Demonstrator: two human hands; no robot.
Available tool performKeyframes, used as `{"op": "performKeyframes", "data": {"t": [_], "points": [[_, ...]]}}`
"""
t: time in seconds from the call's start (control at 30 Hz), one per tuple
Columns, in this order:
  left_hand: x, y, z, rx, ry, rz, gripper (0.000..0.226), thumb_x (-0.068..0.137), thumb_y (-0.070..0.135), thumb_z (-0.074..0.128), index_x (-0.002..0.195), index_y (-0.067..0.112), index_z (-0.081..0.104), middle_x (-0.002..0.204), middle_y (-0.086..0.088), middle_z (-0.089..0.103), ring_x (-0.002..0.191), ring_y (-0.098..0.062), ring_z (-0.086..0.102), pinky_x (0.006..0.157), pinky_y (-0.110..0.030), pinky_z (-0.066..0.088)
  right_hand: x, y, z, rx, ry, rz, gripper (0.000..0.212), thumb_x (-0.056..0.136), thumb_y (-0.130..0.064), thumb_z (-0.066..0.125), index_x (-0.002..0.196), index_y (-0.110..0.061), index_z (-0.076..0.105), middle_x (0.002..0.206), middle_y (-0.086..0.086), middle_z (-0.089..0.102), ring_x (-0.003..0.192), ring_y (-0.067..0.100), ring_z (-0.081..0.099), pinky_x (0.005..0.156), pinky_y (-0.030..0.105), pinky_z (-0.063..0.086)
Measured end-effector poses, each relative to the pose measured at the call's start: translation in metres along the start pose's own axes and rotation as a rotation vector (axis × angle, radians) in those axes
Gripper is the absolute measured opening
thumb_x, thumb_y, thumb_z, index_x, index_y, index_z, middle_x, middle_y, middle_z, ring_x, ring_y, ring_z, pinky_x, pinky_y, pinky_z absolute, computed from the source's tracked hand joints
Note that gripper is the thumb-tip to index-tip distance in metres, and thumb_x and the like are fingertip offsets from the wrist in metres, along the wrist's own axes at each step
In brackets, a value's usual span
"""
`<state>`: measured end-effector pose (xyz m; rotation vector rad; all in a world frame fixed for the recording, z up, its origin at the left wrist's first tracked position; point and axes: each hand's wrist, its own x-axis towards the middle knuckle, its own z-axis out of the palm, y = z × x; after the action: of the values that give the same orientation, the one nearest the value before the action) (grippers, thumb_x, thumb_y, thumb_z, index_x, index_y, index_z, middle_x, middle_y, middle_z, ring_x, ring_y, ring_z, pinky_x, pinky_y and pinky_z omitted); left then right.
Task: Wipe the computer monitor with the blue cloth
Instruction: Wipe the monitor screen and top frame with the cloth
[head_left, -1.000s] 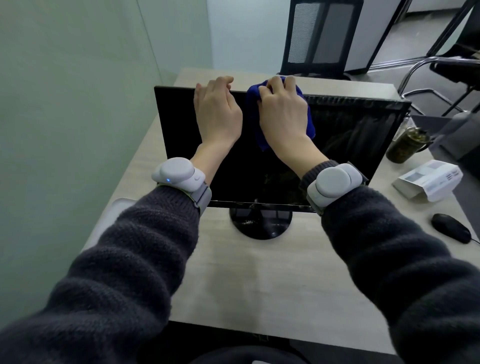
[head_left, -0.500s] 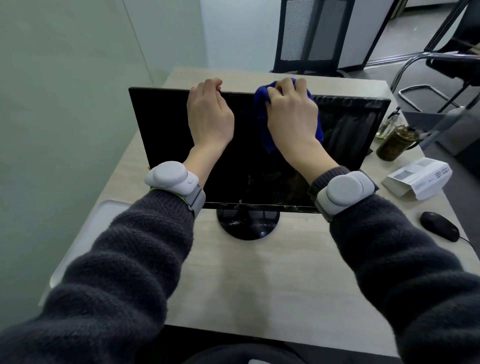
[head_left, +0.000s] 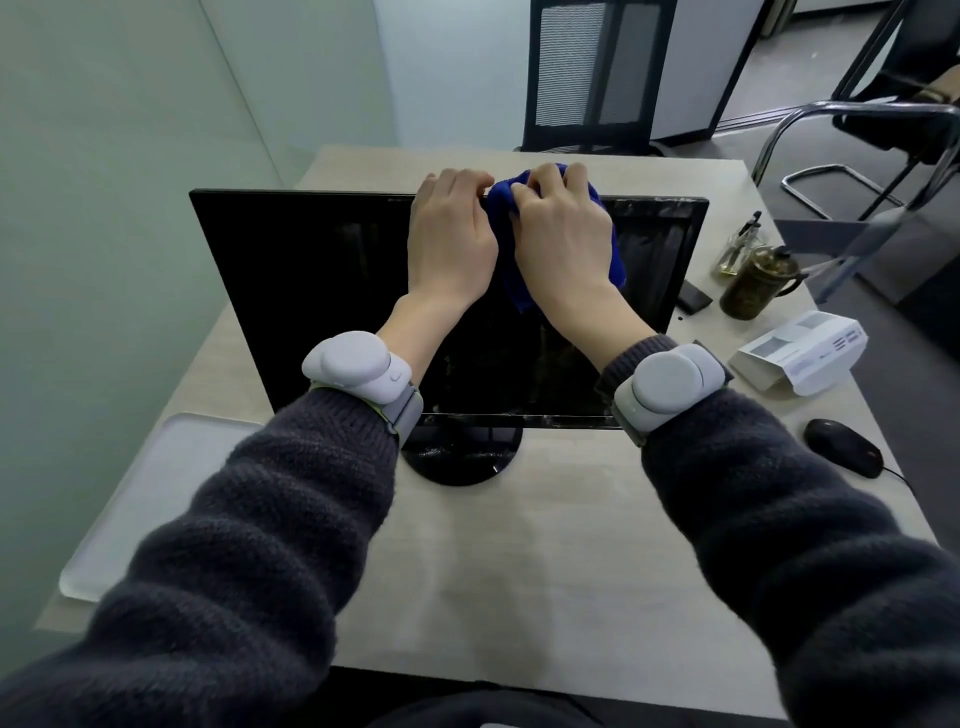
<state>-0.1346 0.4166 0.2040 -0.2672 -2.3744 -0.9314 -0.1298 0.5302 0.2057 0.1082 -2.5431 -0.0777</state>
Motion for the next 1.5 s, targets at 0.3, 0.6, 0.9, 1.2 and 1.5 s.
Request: {"op": "performKeyframes", "data": {"t": [0.3, 0.6, 0.9, 1.2, 1.5], "points": [[0.003, 0.028, 0.024, -0.029, -0.006, 0.004, 0.036, 0.087, 0.003, 0.036, 0.11, 0.004, 0.063, 0.112, -0.013, 0.064, 0.109, -0.028, 0.052, 0.094, -0.033, 0.041, -0.004, 0.038, 0.0, 0.004, -0.03, 0.026, 0.026, 0.098, -0.013, 0.04, 0.113, -0.007, 0.061, 0.121, 0.008, 0.054, 0.12, 0.028, 0.042, 0.059, 0.033, 0.033], [-0.003, 0.062, 0.054, -0.046, -0.059, 0.062, 0.035, 0.089, 0.004, 0.037, 0.113, 0.007, 0.062, 0.111, -0.01, 0.064, 0.107, -0.025, 0.052, 0.092, -0.029, 0.04, -0.018, 0.093, -0.005, -0.018, -0.025, 0.083, 0.025, 0.099, -0.014, 0.043, 0.116, -0.009, 0.061, 0.122, 0.008, 0.054, 0.118, 0.028, 0.043, 0.062, 0.033, 0.036], [0.0, 0.069, 0.067, -0.016, -0.024, 0.021, 0.037, 0.085, -0.001, 0.036, 0.109, 0.006, 0.063, 0.109, -0.01, 0.064, 0.106, -0.027, 0.051, 0.091, -0.029, 0.04, -0.027, 0.13, -0.008, 0.019, -0.045, 0.133, 0.027, 0.1, -0.015, 0.043, 0.12, -0.009, 0.059, 0.124, 0.009, 0.052, 0.119, 0.028, 0.041, 0.067, 0.034, 0.039], [-0.004, 0.076, 0.073, -0.025, -0.001, -0.005, 0.036, 0.085, -0.001, 0.036, 0.108, 0.006, 0.063, 0.107, -0.01, 0.065, 0.105, -0.027, 0.051, 0.092, -0.031, 0.041, -0.036, 0.156, -0.009, 0.105, -0.045, 0.173, 0.03, 0.1, -0.017, 0.04, 0.121, -0.007, 0.059, 0.124, 0.011, 0.051, 0.119, 0.029, 0.041, 0.077, 0.039, 0.047], [-0.005, 0.074, 0.072, -0.04, 0.062, -0.038, 0.038, 0.084, -0.001, 0.034, 0.108, 0.007, 0.063, 0.106, -0.009, 0.065, 0.103, -0.026, 0.05, 0.088, -0.023, 0.036, -0.05, 0.167, 0.001, 0.211, -0.073, 0.347, 0.029, 0.099, -0.02, 0.041, 0.108, -0.005, 0.065, 0.111, 0.012, 0.057, 0.112, 0.031, 0.043, 0.068, 0.037, 0.039]]}}
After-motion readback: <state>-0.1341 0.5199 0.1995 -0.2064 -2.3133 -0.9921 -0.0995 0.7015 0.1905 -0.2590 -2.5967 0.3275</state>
